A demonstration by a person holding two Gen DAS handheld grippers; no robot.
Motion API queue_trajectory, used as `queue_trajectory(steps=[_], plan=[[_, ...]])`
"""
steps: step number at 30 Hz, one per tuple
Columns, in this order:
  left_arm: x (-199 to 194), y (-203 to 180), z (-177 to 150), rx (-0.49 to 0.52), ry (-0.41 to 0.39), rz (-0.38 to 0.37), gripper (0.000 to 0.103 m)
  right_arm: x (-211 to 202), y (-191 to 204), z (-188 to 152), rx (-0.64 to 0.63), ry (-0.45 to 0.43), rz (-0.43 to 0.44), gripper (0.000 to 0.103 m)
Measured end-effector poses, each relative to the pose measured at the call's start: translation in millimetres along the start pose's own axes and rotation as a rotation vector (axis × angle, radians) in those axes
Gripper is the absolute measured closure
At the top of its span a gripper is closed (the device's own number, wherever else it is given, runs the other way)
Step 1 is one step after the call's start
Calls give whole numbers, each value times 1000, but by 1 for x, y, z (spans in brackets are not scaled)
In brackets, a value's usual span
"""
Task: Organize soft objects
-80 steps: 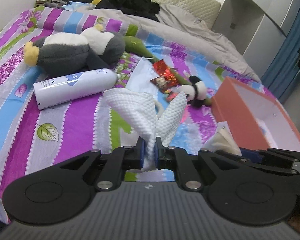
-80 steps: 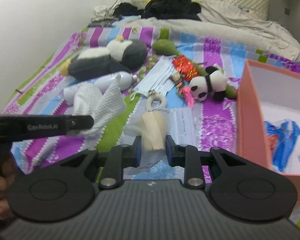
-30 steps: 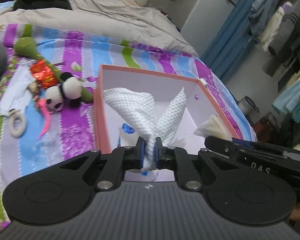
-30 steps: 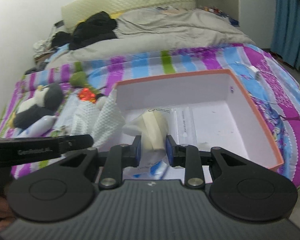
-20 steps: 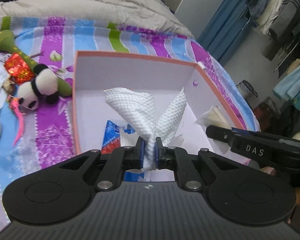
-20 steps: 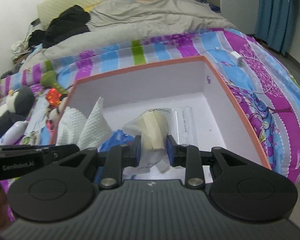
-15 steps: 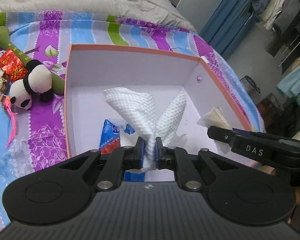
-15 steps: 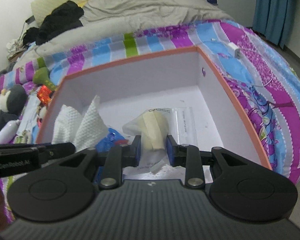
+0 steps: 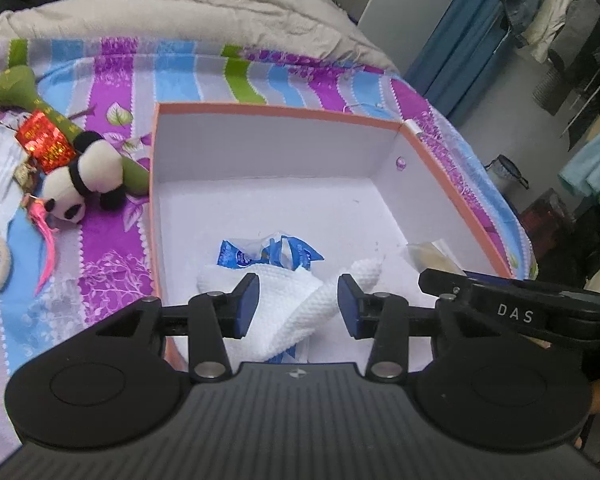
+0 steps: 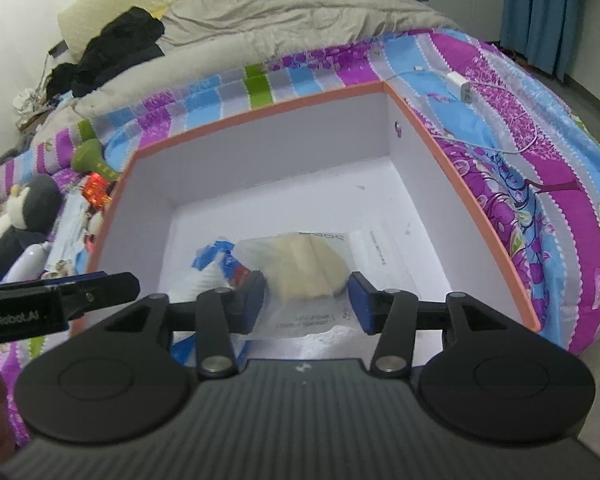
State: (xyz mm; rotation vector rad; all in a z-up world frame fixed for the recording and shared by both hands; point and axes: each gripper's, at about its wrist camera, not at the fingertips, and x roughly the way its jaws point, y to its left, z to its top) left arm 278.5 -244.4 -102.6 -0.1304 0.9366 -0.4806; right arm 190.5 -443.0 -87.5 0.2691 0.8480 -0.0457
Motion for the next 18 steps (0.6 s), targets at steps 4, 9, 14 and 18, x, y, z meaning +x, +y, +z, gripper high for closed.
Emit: queue_trajectory(steps=[4,9,14,18], plan=[[-29,-4,-6,15,-39,-1,54,-24,8,-7,-2,-30,21,52],[-70,-4,-20,34,-90,-3,54,-54,26,-17,-18,-74,37,52],[-111,0,-38,40,-133,-7,54,-88,46,-30,-29,-131,60,52],[-144,5,-56,43,-165,-12,54,-111,64,-45,-55,-152,87,52]])
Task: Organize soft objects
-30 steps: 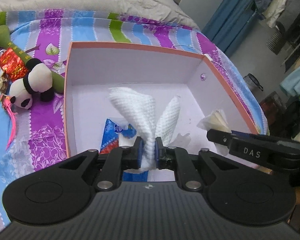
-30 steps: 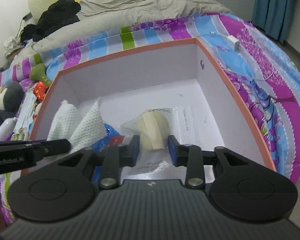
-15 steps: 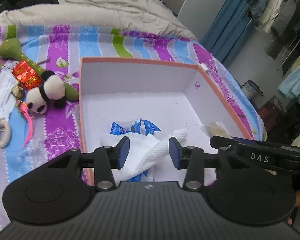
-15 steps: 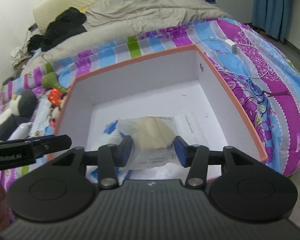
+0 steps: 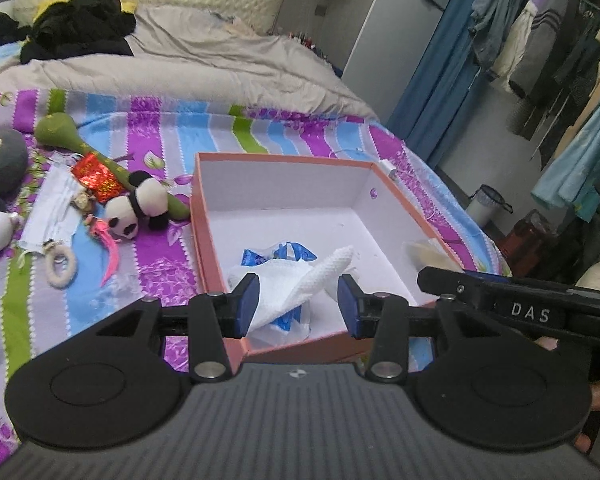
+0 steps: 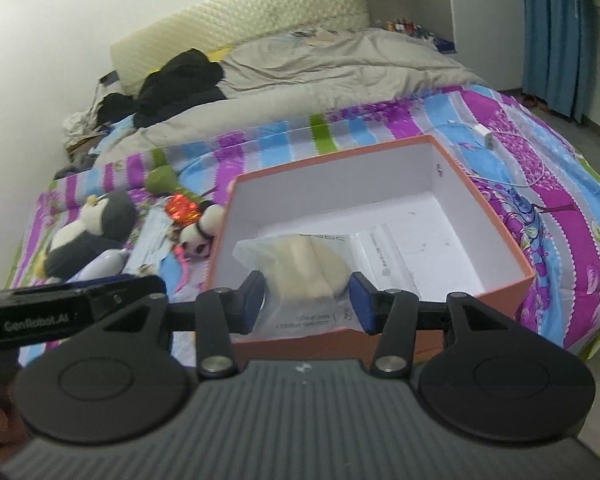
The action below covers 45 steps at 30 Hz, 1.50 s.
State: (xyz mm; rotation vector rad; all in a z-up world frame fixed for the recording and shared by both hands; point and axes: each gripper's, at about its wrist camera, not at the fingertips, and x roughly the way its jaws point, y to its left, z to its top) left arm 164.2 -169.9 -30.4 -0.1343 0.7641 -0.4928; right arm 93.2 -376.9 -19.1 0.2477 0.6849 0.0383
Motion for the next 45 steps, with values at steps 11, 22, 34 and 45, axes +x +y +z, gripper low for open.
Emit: queue_trajectory(steps=[11,22,34,45], plan=[[-81,17,-41,-17,-85,39,54,-37,48,-35,-45,-24,78,52],[-132,53,-77,-48,-111,110,52,-45,98,-69,-93,-3,169,52],[-163,106,-137,-129,-138,181,47,-31,141,-111,-155,32,238,52],[-154,140,-143,-160,-141,233,47,-2,159,-115,-175,50,243,52]])
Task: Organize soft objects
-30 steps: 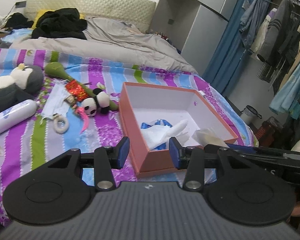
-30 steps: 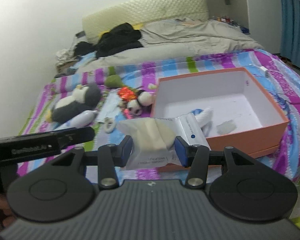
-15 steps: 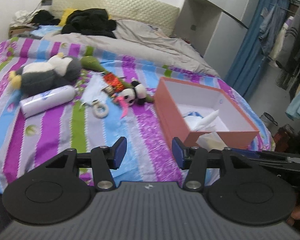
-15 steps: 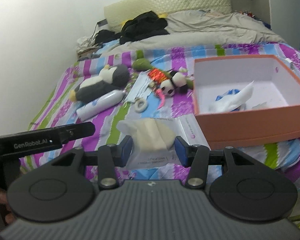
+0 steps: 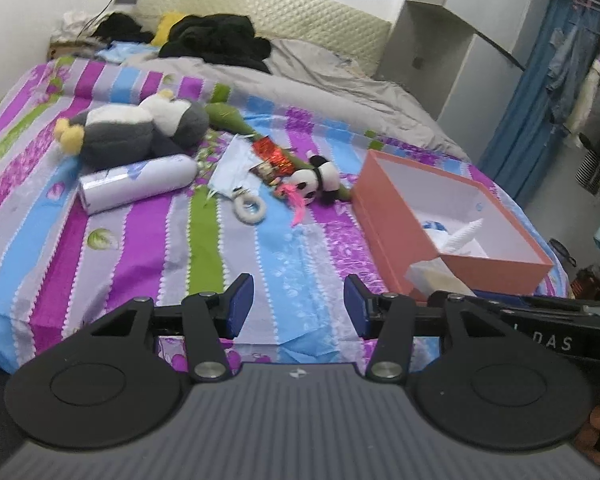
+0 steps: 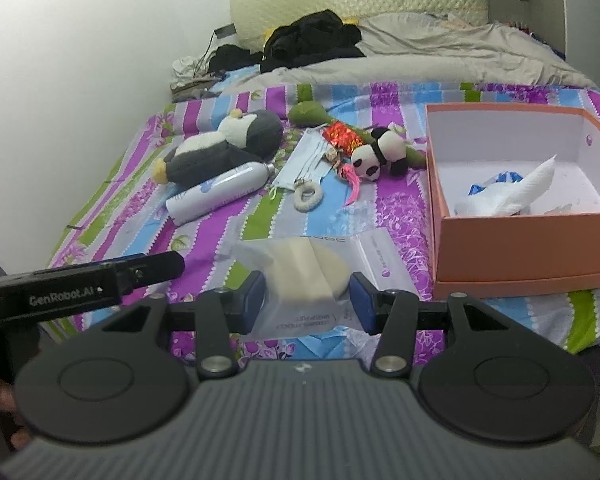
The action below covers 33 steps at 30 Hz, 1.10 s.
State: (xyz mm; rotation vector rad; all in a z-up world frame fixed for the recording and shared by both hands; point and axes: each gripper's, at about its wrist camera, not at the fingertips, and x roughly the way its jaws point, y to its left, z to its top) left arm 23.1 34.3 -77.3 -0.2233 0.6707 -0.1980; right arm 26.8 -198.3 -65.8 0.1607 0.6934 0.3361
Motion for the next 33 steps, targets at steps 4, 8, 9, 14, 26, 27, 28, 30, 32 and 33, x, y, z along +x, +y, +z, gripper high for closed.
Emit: queue_trajectory(steps=[4,8,9,14,26,27,28,30,32,33], plan=[[17,13,2,-31,12,19,47,16,-2,6,-8,6,-2,52],[38,23,6,-38,30,37,47,32,-7,12,0,14,-3,52],[43,25,8,-41,32,41,47,37,-8,14,0,17,-1,52],[63,30,18,-57,38,40,47,51,-10,25,-13,12,-8,52],[88,-16,52,21,16,-47,47,44,-56,60,11,-83,-130,52],[89,-21,54,29,15,-55,47,41,-65,65,16,-96,-159,52],[90,-26,55,37,15,-61,47,38,-73,68,22,-104,-178,52],[92,-35,57,52,18,-70,47,34,-94,76,39,-114,-226,52],[95,-41,58,63,25,-78,47,33,-117,83,54,-107,-281,52],[97,-44,58,59,32,-87,47,33,-128,86,68,-98,-309,52]])
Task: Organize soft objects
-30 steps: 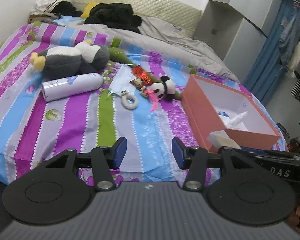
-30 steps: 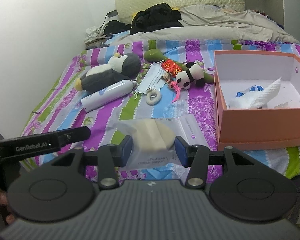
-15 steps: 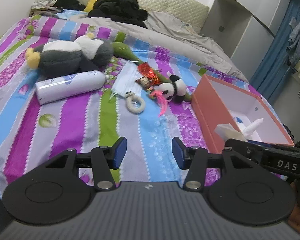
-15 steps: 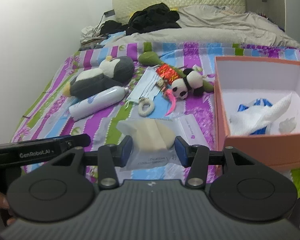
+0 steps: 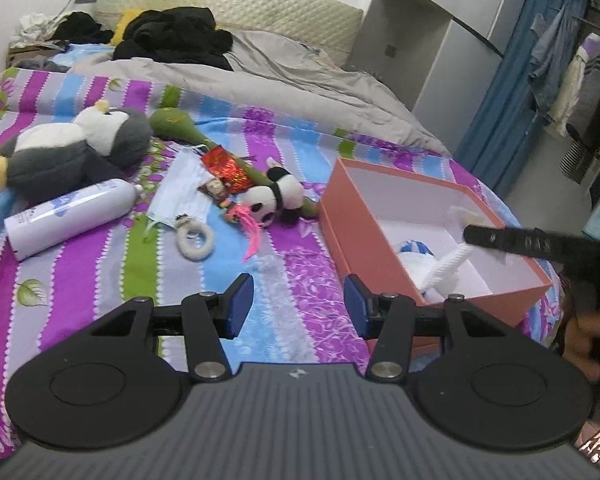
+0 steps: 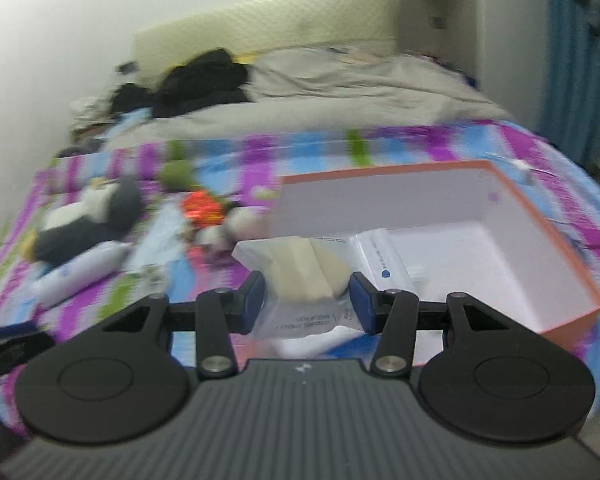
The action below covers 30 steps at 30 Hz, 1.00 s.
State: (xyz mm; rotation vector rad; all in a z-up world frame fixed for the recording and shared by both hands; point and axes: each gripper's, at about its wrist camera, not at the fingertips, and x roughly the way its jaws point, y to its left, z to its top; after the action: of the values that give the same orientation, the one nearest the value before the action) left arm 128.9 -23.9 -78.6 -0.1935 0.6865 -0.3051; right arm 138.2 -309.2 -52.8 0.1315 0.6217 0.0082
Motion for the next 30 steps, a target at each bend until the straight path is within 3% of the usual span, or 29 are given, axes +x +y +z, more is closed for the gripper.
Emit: queue_trajectory(steps=[7,12,15,18,19,30], plan=[[8,-8,-2,-11,34,-22,47,25,-78,15,101,89,-139,52],[12,-14,-4,3,47,-24,47,43,-106,9,113,154,-191,52],[14,-18,-3,11,49,-27,47,45,-110,5,105,182,-182,48],[15,-22,-3,16,51,-31,47,43,-113,1,131,179,-161,19],[15,-23,-3,19,50,-32,47,41,-114,1,135,175,-156,16],[4,-26,0,26,23,-35,47,9,-84,-3,88,112,-96,16]])
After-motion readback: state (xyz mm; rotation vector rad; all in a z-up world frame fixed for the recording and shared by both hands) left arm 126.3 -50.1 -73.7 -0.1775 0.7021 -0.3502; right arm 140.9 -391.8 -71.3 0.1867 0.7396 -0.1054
